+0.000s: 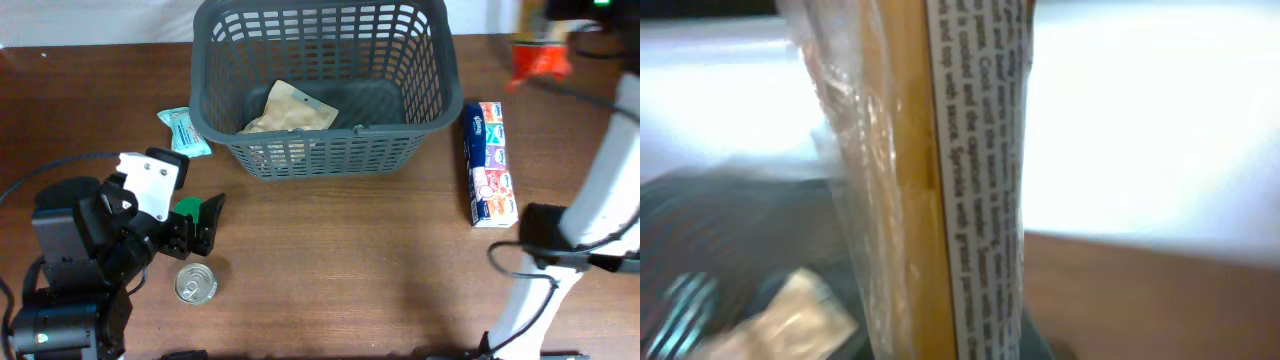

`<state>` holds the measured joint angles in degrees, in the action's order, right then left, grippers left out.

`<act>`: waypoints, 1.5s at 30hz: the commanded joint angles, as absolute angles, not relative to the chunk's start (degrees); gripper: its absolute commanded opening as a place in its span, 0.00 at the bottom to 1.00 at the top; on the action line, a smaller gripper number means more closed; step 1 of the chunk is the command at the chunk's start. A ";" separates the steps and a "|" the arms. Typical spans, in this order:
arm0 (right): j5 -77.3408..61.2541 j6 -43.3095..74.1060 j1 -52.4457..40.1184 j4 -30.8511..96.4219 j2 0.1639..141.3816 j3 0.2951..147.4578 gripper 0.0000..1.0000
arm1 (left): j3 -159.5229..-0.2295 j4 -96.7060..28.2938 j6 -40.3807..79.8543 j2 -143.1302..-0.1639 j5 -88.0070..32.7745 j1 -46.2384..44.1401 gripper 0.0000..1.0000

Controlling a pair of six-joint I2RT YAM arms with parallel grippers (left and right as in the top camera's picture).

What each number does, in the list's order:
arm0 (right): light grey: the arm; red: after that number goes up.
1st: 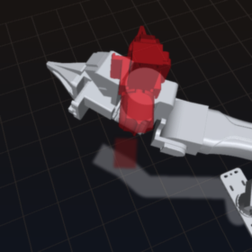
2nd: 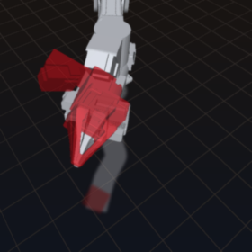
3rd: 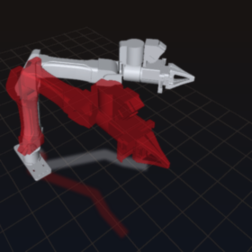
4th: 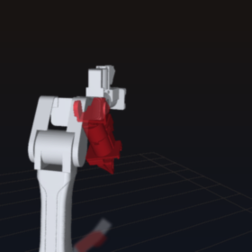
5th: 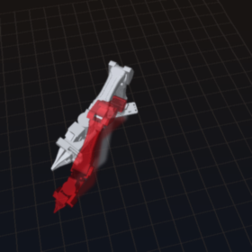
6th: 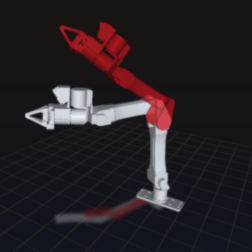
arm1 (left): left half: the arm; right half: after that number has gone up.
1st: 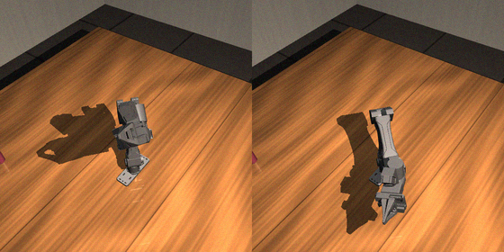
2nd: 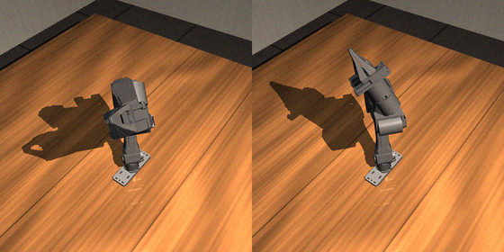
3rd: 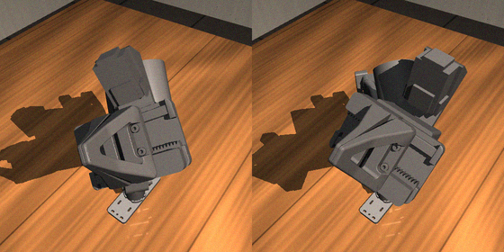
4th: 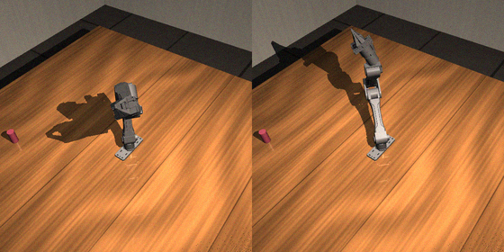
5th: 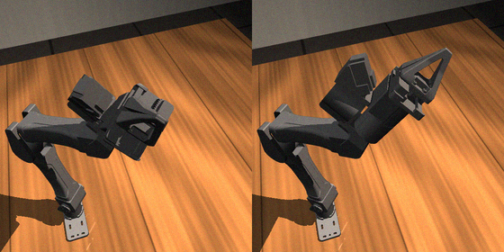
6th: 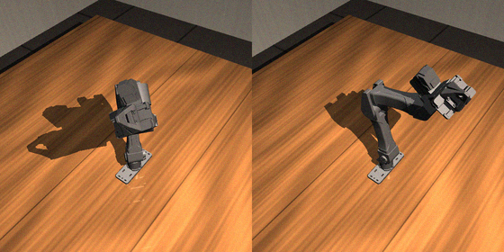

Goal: Pack container
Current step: 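Lift the orange package over the basket and drop it in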

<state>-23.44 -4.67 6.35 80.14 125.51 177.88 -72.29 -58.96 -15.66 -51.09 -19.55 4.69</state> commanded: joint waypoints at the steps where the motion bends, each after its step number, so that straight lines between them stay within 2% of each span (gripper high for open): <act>1: -29.19 -20.99 -1.91 79.42 122.91 179.65 0.04 | -72.18 -59.00 -16.34 -50.87 -20.36 5.04 0.99; 9: -29.10 -45.60 -15.57 80.12 123.15 171.22 0.04 | -72.18 -59.00 -16.34 -50.87 -20.36 5.04 0.99; 17: -25.23 -54.08 -19.86 80.01 123.17 156.27 0.04 | -72.18 -58.98 -16.34 -50.87 -20.36 5.04 0.99; 23: -25.04 -55.48 -19.86 80.40 123.17 153.62 0.05 | -72.18 -59.00 -16.34 -50.87 -20.36 5.04 0.99; 25: -25.04 -54.39 -19.88 79.90 123.15 153.67 0.56 | -72.18 -59.00 -16.32 -50.87 -20.36 5.04 0.99; 26: -24.99 -52.84 -19.88 79.44 123.07 153.82 0.99 | -72.18 -59.00 -16.34 -50.87 -20.36 5.04 0.99; 31: -23.70 -43.86 -19.59 79.57 121.19 156.88 0.99 | -72.18 -59.00 -16.32 -50.87 -20.36 5.04 0.99; 37: -9.89 -29.02 -16.67 80.20 113.14 161.01 0.99 | -72.18 -59.00 -16.34 -50.87 -20.36 5.04 0.99; 42: -5.32 -22.72 -8.88 83.77 106.85 161.16 0.99 | -72.18 -59.00 -16.34 -50.87 -20.36 5.04 0.99; 45: -5.30 -18.39 -0.47 87.90 105.93 161.16 0.99 | -72.18 -59.00 -16.34 -50.87 -20.36 5.04 0.99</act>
<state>-8.80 -26.39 -7.51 85.17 106.85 160.83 -72.29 -58.96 -15.66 -51.09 -19.55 4.69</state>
